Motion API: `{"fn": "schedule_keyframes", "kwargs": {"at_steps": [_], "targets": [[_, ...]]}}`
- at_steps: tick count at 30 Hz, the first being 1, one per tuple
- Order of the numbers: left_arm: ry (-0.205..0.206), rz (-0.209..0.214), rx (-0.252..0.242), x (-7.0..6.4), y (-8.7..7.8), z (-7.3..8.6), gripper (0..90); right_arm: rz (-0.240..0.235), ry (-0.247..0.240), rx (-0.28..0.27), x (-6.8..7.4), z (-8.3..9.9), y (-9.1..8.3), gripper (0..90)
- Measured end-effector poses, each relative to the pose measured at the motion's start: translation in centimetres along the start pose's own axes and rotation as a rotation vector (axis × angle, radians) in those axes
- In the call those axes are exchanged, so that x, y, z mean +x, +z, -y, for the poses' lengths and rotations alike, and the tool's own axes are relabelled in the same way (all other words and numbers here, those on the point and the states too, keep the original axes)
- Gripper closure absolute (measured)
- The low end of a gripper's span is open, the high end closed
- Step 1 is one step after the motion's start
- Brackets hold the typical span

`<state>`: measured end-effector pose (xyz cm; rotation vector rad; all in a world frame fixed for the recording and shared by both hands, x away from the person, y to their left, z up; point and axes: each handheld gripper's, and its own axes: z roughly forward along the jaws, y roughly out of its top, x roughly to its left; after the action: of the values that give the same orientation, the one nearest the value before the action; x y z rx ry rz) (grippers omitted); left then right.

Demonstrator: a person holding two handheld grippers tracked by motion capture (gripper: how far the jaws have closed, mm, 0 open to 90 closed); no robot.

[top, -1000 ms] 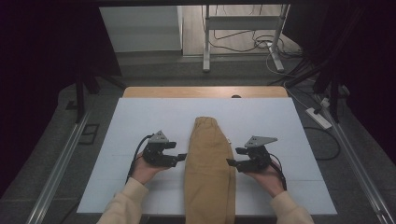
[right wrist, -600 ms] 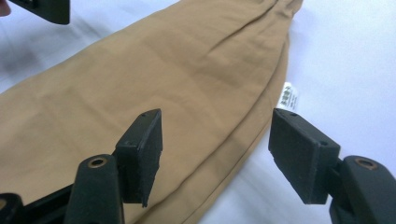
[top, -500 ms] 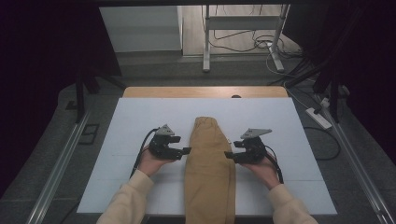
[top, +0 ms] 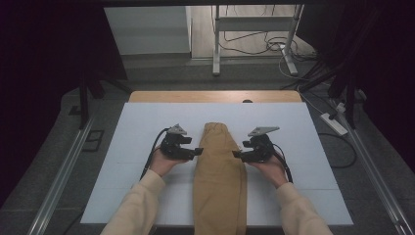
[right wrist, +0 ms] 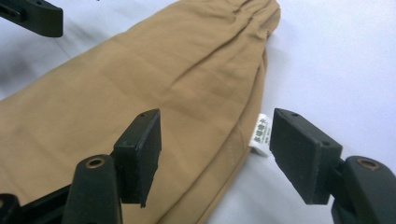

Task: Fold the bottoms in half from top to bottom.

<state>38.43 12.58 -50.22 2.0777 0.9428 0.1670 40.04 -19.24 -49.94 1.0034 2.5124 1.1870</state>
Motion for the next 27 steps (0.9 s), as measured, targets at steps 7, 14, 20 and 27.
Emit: {"fn": "schedule_keyframes", "kwargs": {"at_steps": [7,14,20,27], "targets": [[-0.018,-0.022,0.022,0.8,1.1,-0.7,24.6,0.005,0.019,0.002,-0.9,-0.2,0.5,34.3],[-0.021,-0.026,0.03,1.5,1.9,-1.5,24.2,0.006,0.018,0.013,-1.3,-0.9,1.3,34.2],[-0.033,-0.039,0.032,2.2,2.4,-2.2,23.8,0.003,0.021,0.007,-1.7,-1.7,2.2,34.2],[-0.049,-0.045,0.049,2.7,3.4,-2.3,23.8,0.012,0.037,0.015,-2.2,-2.5,3.2,34.2]]}}
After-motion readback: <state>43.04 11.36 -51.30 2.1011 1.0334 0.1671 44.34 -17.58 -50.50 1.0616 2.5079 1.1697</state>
